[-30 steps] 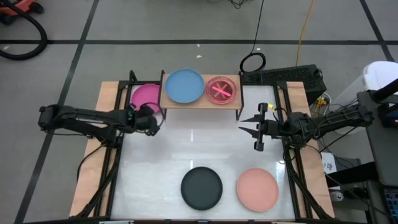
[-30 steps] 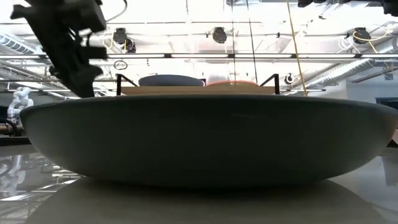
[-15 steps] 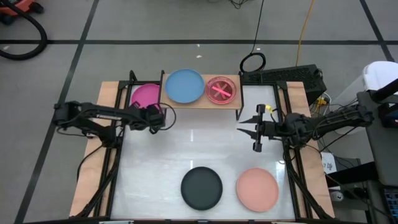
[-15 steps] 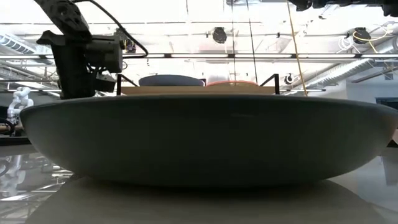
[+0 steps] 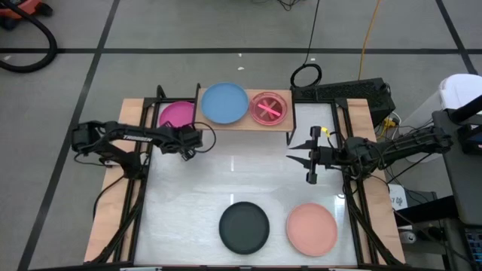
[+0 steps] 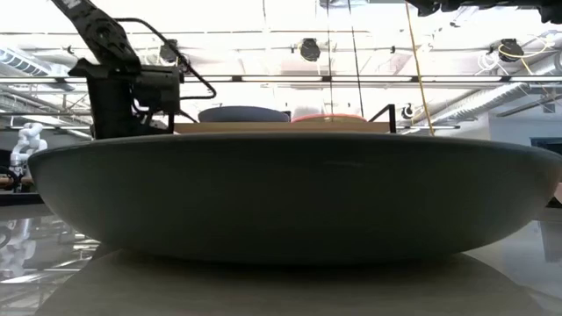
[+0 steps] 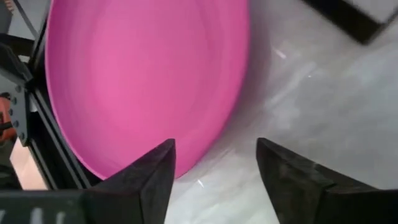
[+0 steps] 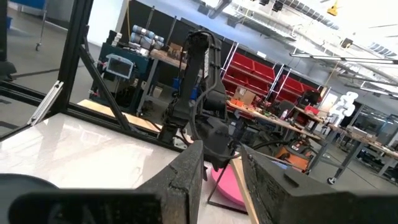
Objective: Place and stack plates onto a shelf
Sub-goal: Stack the pink plate on top of the blue plate on the shelf
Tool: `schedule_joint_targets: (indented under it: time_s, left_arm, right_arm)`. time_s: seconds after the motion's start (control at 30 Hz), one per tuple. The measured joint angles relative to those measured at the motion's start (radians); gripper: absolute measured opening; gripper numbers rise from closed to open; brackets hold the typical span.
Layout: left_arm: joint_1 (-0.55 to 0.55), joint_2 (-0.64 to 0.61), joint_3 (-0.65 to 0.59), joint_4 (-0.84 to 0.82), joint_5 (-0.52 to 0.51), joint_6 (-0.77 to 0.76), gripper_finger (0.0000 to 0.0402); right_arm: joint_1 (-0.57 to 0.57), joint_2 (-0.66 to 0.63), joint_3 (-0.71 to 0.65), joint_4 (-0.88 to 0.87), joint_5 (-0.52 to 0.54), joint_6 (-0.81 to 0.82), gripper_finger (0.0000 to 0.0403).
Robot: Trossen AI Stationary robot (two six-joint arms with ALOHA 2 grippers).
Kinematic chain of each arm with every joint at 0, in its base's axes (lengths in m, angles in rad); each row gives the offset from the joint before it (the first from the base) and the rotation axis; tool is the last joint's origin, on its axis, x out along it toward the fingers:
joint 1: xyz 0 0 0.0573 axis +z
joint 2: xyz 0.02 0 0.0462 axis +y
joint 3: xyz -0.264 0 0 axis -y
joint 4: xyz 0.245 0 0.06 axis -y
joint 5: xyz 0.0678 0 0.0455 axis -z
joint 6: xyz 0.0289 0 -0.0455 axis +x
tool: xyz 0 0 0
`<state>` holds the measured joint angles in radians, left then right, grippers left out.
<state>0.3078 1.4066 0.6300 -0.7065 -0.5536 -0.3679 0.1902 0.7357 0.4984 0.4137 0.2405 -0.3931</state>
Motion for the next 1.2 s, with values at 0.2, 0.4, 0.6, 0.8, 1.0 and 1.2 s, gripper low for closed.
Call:
schedule_joint_targets:
  time_s: [0.2,0.4,0.6,0.8,1.0,1.2]
  left_arm:
    - [0.037,0.081,0.000,0.036,-0.011,0.018,0.0241]
    - [0.043,0.130,0.004,0.064,-0.044,0.022,0.0237]
    - [0.036,0.130,0.004,0.065,-0.027,0.010,0.0158]
    - [0.037,0.133,0.002,0.060,0.008,-0.026,0.0055]
    - [-0.028,0.125,0.002,0.008,0.048,-0.084,0.0012]
    - [-0.215,0.054,0.003,-0.066,0.112,-0.266,0.0012]
  right_arm:
    - [0.000,0.000,0.000,-0.005,0.000,0.011,0.0093]
    - [0.000,0.000,0.000,-0.007,0.000,0.011,0.0093]
    - [0.000,0.000,0.000,-0.007,-0.001,0.012,0.0093]
    - [0.000,0.000,0.000,-0.008,-0.001,0.022,0.0093]
    - [0.000,0.000,0.000,-0.008,-0.001,0.022,0.0093]
    - [0.000,0.001,0.001,-0.008,-0.001,0.023,0.0093]
